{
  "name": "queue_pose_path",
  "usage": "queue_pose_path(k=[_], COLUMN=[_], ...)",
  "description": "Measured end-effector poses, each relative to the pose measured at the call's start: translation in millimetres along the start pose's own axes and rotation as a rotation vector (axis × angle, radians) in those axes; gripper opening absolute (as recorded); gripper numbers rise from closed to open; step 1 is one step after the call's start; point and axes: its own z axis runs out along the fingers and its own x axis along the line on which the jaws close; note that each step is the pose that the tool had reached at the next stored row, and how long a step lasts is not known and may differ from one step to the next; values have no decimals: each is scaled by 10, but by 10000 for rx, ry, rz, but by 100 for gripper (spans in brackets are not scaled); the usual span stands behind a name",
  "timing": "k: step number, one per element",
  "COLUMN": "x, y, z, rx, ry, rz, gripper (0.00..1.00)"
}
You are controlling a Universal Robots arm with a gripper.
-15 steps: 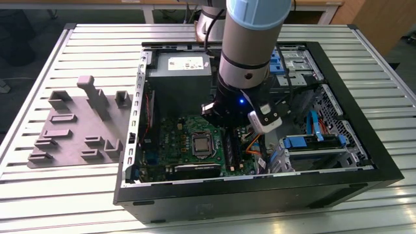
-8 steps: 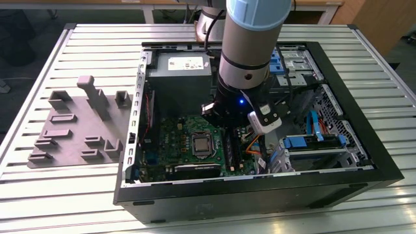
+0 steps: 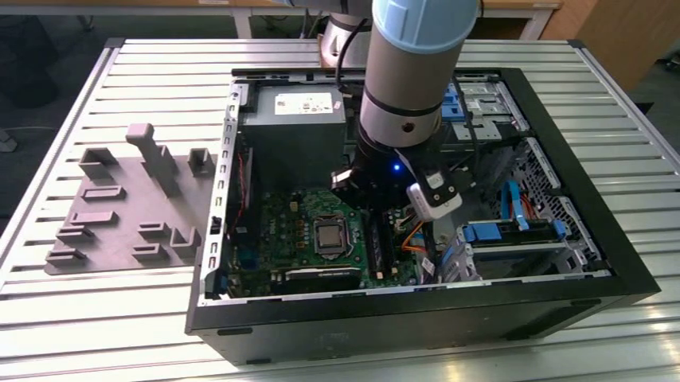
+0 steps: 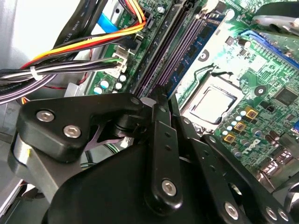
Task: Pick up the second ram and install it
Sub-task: 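Insert the second ram into the second slot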
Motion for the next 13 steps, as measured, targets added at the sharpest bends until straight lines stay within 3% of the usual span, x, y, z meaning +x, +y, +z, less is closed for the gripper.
queue_pose_path(k=[13], x=[0], y=[11], z=[35], rx=[0], ry=[0], rz=[-1], gripper=[14])
